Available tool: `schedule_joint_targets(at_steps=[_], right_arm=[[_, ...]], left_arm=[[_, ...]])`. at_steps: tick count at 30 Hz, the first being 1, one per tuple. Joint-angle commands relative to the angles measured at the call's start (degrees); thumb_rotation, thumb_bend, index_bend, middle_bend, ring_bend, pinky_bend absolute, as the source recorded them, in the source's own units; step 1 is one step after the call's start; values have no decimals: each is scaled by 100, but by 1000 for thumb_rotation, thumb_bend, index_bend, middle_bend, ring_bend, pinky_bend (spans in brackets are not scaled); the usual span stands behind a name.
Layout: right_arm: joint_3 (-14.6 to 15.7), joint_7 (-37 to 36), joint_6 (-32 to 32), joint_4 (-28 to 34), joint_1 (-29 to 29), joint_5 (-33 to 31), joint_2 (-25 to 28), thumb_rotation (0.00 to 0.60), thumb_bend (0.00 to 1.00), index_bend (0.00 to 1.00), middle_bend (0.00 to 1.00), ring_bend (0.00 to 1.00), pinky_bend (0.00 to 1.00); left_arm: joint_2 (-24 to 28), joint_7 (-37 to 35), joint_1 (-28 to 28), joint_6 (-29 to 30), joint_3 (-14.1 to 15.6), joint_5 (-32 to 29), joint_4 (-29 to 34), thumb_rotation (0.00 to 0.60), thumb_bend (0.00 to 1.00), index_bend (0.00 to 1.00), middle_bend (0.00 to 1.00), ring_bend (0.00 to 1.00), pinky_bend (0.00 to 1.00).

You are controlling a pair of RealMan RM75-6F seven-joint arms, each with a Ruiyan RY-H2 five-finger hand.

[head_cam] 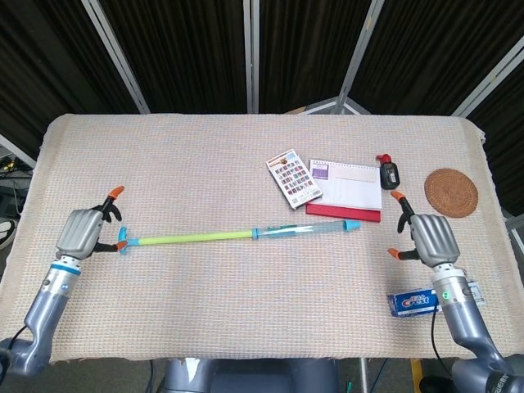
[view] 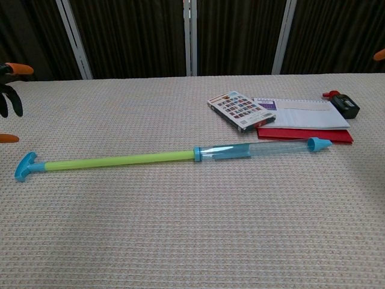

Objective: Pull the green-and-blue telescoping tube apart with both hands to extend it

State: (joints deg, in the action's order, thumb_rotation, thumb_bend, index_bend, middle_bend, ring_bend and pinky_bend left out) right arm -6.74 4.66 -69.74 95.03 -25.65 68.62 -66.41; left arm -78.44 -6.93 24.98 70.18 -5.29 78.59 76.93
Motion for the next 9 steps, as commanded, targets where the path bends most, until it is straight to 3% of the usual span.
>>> schedule_joint_targets(at_steps=[1,9], right_arm=[[370,-710,-1114,-312,696,1157,172,600,0,0,20,32,21],[624,-731,-1910,-576,1231,1775,209,600,0,0,0,0,0]], left_arm=[[681,491,-610,648,197,66,1004,600,0,0,0,0,8],[1180,1019,-1243,1431,495,271,1912,600,0,0,0,0,0]])
